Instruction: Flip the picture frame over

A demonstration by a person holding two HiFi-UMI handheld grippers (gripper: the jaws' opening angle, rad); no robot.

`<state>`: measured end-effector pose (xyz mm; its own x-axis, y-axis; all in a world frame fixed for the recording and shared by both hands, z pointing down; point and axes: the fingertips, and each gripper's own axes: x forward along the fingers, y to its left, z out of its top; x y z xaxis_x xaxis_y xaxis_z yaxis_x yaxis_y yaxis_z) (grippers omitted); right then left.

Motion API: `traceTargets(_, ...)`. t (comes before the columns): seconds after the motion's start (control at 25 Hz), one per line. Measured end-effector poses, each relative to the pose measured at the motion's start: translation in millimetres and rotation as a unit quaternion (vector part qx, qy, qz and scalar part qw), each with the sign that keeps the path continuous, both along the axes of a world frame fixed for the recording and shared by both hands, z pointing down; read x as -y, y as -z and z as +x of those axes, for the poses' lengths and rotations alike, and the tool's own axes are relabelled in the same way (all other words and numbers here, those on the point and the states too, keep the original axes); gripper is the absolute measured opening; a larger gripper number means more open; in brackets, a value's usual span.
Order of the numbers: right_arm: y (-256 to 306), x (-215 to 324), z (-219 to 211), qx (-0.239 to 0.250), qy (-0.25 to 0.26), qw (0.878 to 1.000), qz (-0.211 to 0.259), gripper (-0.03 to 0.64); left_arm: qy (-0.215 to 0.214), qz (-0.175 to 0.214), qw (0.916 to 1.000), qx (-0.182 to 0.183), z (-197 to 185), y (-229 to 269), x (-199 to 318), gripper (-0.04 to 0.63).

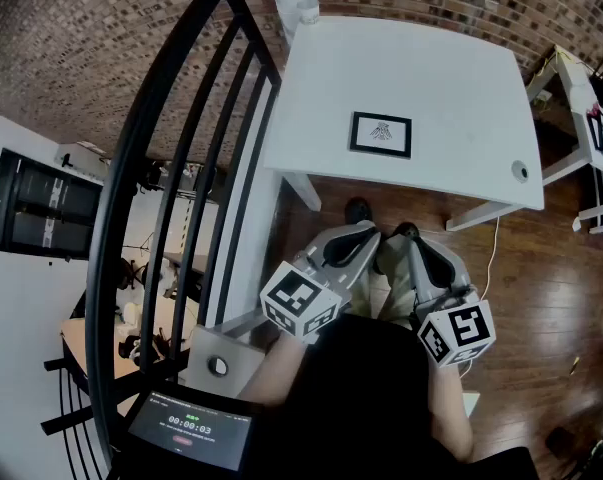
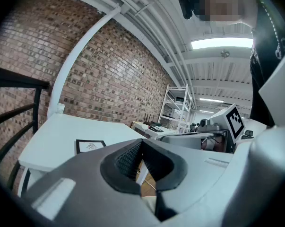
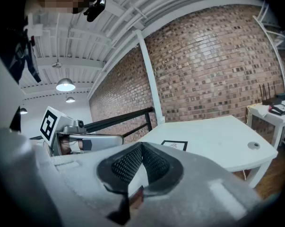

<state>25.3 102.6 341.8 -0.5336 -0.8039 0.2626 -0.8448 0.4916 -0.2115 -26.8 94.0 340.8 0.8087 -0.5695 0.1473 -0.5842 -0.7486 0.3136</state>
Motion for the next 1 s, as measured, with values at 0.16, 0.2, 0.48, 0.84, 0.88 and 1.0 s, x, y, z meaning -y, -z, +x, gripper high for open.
traceTargets(0.16, -3, 1, 1, 0.001, 0.000, 1.000, -0.006, -0.009, 0.000, -0.005, 1.0000, 0.003, 0, -4, 1, 0.012)
traceTargets(0.2, -5, 2, 1, 0.002, 0.000, 1.000, -0.007, -0.009, 0.000, -0.007, 1.0000, 0.004, 0, -5, 2, 0.012)
traceTargets(0.48, -16, 15, 4, 0.006, 0.002, 1.000, -0.025, -0.009, 0.003, -0.026, 0.9996, 0.009, 1, -17, 13, 0.012)
traceTargets(0.84, -42, 29, 7, 0.010, -0.001, 0.999, -0.048, -0.009, -0.002, -0.053, 0.9985, 0.016, 3, -46, 22, 0.012)
traceTargets(0.88, -45, 30, 8, 0.011, -0.002, 0.999, -0.051, -0.009, -0.003, -0.057, 0.9982, 0.017, 4, -49, 22, 0.012)
traceTargets(1.0, -51, 34, 11, 0.013, -0.004, 0.998, -0.062, -0.009, -0.005, -0.068, 0.9975, 0.019, 6, -55, 24, 0.012)
